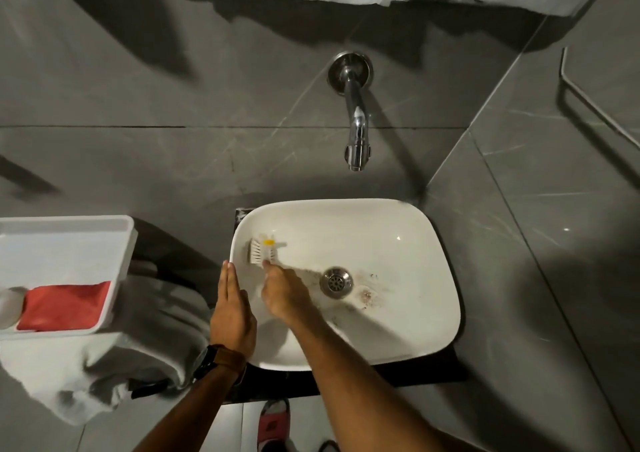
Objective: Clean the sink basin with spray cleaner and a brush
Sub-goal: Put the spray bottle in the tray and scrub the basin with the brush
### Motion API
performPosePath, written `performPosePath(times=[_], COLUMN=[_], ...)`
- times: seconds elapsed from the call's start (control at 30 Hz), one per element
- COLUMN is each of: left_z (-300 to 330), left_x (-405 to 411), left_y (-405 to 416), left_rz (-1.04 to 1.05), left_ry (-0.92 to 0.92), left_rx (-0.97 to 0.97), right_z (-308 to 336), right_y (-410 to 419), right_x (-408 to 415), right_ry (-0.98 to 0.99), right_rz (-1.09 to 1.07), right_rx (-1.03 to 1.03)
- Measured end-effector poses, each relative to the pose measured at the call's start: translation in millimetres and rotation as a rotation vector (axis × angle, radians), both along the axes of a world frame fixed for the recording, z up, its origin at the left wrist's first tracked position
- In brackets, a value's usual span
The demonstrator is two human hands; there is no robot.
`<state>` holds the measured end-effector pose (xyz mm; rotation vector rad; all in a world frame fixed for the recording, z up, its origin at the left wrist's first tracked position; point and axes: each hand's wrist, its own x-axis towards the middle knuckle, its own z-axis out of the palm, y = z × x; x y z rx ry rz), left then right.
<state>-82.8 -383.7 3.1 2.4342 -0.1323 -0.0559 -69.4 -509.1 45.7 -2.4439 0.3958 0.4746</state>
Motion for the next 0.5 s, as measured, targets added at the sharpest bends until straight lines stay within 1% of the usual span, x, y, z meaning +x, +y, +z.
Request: performPosePath(times=[0.03, 0.07, 0.17, 0.2, 0.23, 0.27, 0.3, 0.4, 0.43, 0.5], left_z=[-0.5, -0.7, 0.5, 1.0, 1.2, 1.1, 1.2, 1.5, 2.0, 2.8], left_x=[0.1, 0.1, 0.1, 0.2, 0.2, 0.2, 0.2, 0.0, -0.2, -0.1], left_y=[0.3, 0.9, -0.3, -0.4, -0.6, -0.4, -0.2, -0.2, -0.4, 0.0], left_rz=[-0.003, -0.004, 0.007, 0.011, 0.010, 0.008, 0.007, -0.005, -0.014, -0.032], left_ry=[-0.006, -0.009, 0.002, 0.004, 0.005, 0.004, 0.005, 0.000, -0.005, -0.015], left_rx=[-0.002, -0.004, -0.008, -0.007, -0.006, -0.006, -0.010, -0.011, -0.005, -0.008], right_z=[-1.8, -4.5, -11.0, -9.8, -11.1, -13.2, -14.0, -10.9, -5.6, 5.3], right_y=[-17.4, -40.3, -118.7, -133.1, -136.5, -130.4, -115.2, -31.5, -4.1, 18.2], right_x=[-3.9, -10.3, -43.0, -54.3, -60.4, -60.5, -57.0, -39.4, -38.1, -39.9], right_ry=[0.010, 0.026, 0.035, 0.043, 0.049, 0.060, 0.055, 0.042, 0.036, 0.013], right_rz=[-0.029, -0.102, -0.497, -0.563, -0.581, -0.544, -0.462, -0.137, -0.040, 0.061], right_rx=[-0.076, -0.168, -0.416, -0.451, -0.455, -0.430, -0.385, -0.141, -0.089, -0.067])
